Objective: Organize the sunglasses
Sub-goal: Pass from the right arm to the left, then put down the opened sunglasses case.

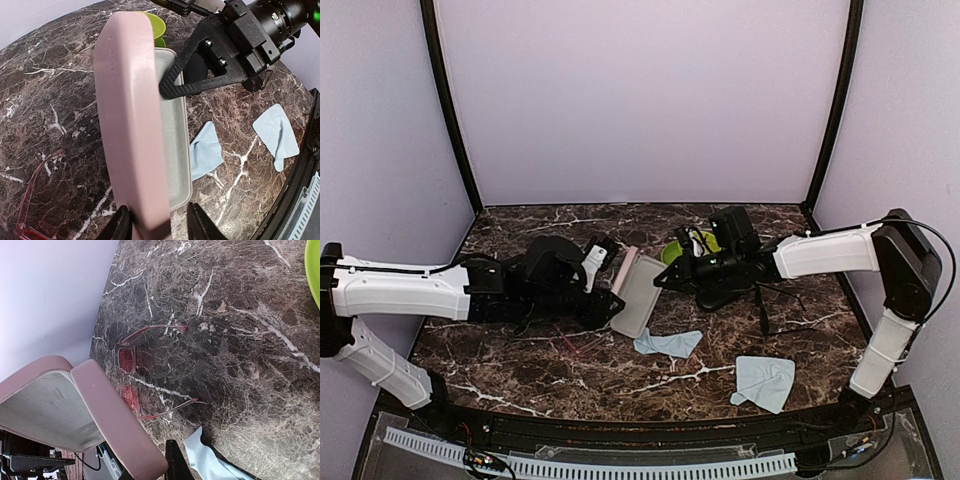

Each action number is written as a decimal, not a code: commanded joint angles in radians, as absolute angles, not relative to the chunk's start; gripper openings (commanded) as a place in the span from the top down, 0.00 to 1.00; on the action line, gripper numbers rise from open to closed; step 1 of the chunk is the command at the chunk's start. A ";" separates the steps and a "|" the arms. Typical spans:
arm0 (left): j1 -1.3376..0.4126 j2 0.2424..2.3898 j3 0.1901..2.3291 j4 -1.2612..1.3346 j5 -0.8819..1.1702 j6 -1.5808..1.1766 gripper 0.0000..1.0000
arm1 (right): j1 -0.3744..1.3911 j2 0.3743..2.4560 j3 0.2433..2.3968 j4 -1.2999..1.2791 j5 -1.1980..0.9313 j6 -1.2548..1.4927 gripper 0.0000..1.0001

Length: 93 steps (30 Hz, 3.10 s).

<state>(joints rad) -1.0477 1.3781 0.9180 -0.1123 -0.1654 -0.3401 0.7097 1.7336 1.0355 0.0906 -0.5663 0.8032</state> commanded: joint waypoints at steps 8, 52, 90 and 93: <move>-1.057 1.417 0.980 -0.152 -0.245 -0.300 0.80 | 0.717 1.716 1.020 0.206 -0.572 0.844 1.00; -0.761 1.858 1.569 -0.497 0.134 0.560 1.00 | 0.587 1.409 0.742 0.070 -0.431 0.684 0.16; -0.712 2.200 2.025 -0.828 0.190 0.734 0.59 | 0.583 1.450 0.662 0.179 -0.480 0.713 0.17; -0.712 2.199 2.027 -0.818 0.173 0.731 0.55 | 0.582 1.447 0.660 0.179 -0.478 0.714 0.17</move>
<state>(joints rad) -0.7116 2.2108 1.9987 -0.8253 0.1917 0.7368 0.5884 1.4418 0.6743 0.1368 -0.4721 0.7048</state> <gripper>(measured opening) 0.435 0.830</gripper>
